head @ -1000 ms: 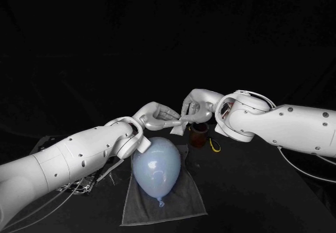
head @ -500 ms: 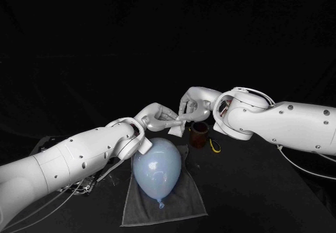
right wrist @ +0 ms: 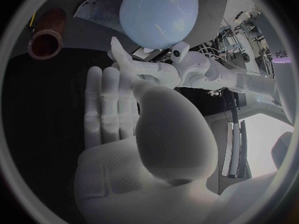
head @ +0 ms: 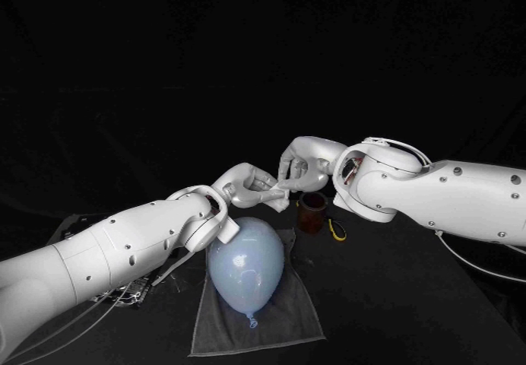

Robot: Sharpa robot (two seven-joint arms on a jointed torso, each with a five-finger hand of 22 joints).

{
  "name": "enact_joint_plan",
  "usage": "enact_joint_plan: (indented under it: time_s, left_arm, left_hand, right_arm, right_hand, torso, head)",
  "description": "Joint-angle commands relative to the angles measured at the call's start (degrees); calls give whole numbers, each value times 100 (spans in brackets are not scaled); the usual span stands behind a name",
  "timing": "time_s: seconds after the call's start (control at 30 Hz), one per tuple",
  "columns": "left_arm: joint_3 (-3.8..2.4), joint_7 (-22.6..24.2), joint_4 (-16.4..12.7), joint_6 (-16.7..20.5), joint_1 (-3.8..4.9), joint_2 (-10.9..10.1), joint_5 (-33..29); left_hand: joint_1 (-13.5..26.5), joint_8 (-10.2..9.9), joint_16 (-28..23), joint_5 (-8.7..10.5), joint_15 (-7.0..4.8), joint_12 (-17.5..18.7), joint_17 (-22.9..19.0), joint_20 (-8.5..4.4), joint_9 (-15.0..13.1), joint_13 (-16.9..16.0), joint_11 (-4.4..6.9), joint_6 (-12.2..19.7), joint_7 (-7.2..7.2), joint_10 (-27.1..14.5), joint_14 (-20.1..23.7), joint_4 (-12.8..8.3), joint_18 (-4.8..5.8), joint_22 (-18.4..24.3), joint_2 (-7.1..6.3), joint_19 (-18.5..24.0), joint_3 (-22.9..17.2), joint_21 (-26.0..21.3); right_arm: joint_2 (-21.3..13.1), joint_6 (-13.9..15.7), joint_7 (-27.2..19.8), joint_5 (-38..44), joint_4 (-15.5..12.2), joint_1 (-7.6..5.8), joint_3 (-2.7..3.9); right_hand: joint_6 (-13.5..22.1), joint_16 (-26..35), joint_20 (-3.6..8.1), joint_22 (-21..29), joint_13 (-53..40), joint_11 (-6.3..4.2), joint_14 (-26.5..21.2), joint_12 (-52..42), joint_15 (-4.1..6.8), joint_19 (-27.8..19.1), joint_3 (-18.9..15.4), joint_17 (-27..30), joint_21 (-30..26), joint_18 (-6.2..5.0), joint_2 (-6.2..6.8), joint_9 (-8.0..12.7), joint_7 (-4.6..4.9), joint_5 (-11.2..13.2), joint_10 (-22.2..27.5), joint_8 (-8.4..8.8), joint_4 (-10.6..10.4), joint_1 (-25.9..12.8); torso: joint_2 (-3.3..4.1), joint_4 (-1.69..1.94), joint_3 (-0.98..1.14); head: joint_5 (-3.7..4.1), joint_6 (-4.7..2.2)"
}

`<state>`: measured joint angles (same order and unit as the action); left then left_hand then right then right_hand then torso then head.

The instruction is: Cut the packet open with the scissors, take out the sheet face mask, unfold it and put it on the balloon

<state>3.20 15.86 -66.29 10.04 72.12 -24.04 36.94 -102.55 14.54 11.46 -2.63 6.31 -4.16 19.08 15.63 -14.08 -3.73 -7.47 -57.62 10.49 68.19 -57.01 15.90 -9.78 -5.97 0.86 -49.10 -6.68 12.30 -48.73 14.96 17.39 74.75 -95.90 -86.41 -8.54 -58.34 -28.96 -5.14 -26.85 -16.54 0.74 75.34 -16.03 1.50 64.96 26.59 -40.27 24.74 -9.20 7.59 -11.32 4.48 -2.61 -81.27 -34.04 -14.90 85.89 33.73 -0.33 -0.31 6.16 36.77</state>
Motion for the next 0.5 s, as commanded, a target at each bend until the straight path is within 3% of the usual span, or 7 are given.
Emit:
enact_joint_plan:
  time_s: [0.03,0.13,0.23,0.33,0.4,0.47,0.5]
  left_arm:
    - [-7,4,-9,-151,4,-8,-114]
    - [-7,6,-8,-189,4,-22,-178]
    - [-8,8,-10,-242,4,-44,-273]
    - [-9,6,-16,-293,4,-69,-412]
    - [-9,3,-23,-319,4,-88,-506]
    - [-10,-17,-36,-345,4,-112,-633]
    - [-11,-34,-43,-357,4,-123,-699]
  left_hand:
    - [-64,34,-35,-15,-32,21,-22,-36,-38,-3,38,-90,-18,141,-147,-21,-47,-56,-40,-28,-403,87]
    - [11,69,-32,0,-65,14,-26,-69,-67,-6,66,-134,-41,245,-259,-31,-35,-115,-103,-28,-710,176]
    - [238,124,-55,-5,-95,31,-30,-104,-123,-3,98,-154,-70,341,-365,-89,-11,-222,-289,19,-1193,326]
    - [698,218,-89,3,-107,32,-11,-119,-225,-10,110,-142,-79,421,-452,-307,20,-387,-511,153,-1865,543]
    - [815,242,-95,-3,-110,30,-1,-120,-252,-11,112,-133,-83,434,-464,-391,24,-430,-551,189,-2008,598]
    - [870,253,-98,-6,-111,30,4,-121,-265,-12,113,-129,-85,440,-470,-430,26,-449,-569,206,-2074,623]
    - [976,274,-104,-8,-112,29,14,-121,-289,-13,113,-118,-85,447,-477,-512,28,-488,-593,237,-2180,674]
  right_arm:
    - [7,83,10,146,37,-12,11]
    - [12,128,4,149,72,-15,11]
    - [26,232,-9,137,122,-17,11]
    - [44,323,-51,80,187,-18,10]
    - [54,355,-89,-3,229,-18,10]
    - [67,352,-192,-197,297,-18,8]
    - [73,338,-263,-309,328,-18,6]
  right_hand:
    - [-52,-23,4,-16,-8,-25,13,21,31,-47,-6,-7,41,-104,-17,-120,-29,-16,-12,-21,18,18]
    - [-48,-22,4,-24,-9,-24,13,25,30,-54,-7,-6,48,-103,-17,-121,-29,-16,-9,-22,5,1]
    - [12,13,-8,-50,-6,-6,-43,78,8,-127,-8,6,51,-91,11,-119,-19,-16,64,-4,-58,-66]
    - [266,252,-96,-12,81,156,-442,332,-156,-446,-3,110,-100,-31,98,-63,143,-11,484,152,-159,-170]
    - [455,437,-179,56,163,300,-725,505,-291,-674,-57,212,-256,10,169,7,299,-4,759,324,-178,-351]
    - [766,728,-339,221,348,541,-1155,781,-514,-1008,-176,412,-562,65,286,133,546,-16,1181,639,-174,-654]
    - [812,776,-366,253,388,583,-1229,837,-552,-1057,-205,448,-615,71,306,152,584,-15,1271,688,-180,-704]
  torso:
    - [2,5,-3]
    - [3,4,-5]
    - [3,5,-4]
    - [2,5,-5]
    - [4,6,-6]
    - [5,6,-5]
    - [5,6,-5]
  head:
    - [5,-2]
    - [3,-3]
    - [5,-5]
    - [7,-6]
    - [8,-7]
    - [3,-6]
    - [2,-5]
